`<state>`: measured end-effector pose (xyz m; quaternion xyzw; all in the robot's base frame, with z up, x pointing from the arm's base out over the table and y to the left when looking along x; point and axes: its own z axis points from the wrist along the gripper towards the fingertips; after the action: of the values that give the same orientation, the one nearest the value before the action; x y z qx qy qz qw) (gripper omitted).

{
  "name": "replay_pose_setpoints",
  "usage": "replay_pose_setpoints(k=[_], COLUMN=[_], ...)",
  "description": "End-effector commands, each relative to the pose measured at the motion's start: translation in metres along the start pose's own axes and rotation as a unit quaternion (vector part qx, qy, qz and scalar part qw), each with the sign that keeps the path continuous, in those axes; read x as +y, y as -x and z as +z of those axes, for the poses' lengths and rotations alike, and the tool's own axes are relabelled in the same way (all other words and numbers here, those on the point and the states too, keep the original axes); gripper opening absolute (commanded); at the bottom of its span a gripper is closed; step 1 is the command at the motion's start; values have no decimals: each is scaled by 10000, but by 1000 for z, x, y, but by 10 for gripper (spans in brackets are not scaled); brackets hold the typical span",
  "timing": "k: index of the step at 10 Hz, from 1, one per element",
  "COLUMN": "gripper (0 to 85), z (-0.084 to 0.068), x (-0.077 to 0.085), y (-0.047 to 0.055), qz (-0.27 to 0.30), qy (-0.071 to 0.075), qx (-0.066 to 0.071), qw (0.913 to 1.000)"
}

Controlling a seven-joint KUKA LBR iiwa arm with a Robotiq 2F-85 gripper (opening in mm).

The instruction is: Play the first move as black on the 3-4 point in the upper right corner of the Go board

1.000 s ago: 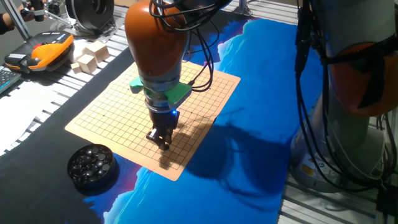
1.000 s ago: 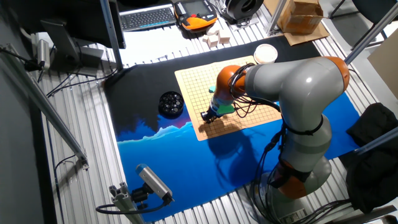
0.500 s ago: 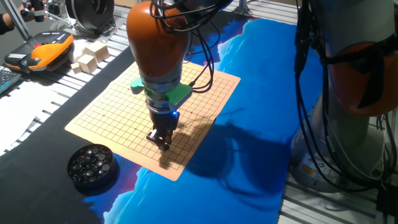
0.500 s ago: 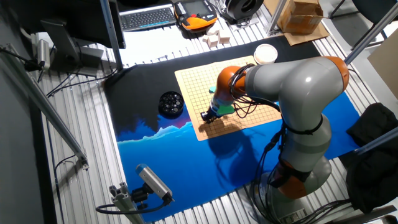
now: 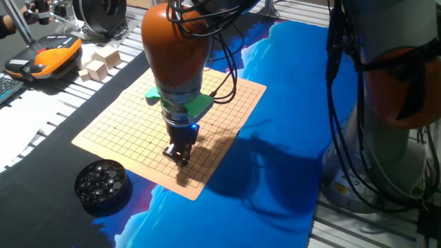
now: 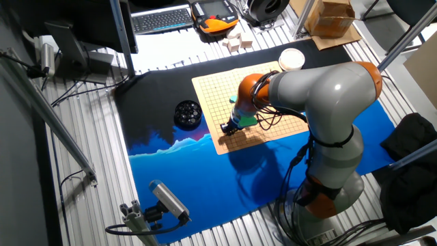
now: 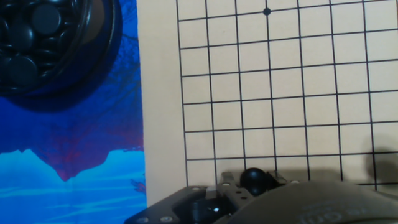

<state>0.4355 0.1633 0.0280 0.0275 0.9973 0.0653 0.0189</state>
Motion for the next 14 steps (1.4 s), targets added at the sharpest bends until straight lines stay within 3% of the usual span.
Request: replay_pose_setpoints(k=[1, 8, 9, 14], gripper=[340, 340, 170, 170], z=[1, 2, 2, 1], x=[0, 0, 0, 0], y=[0, 1, 0, 0], qz=[1, -14, -14, -19], qy=[9, 17, 17, 25], qx=[-5, -4, -4, 19], qw=[10000, 10000, 10000, 10000])
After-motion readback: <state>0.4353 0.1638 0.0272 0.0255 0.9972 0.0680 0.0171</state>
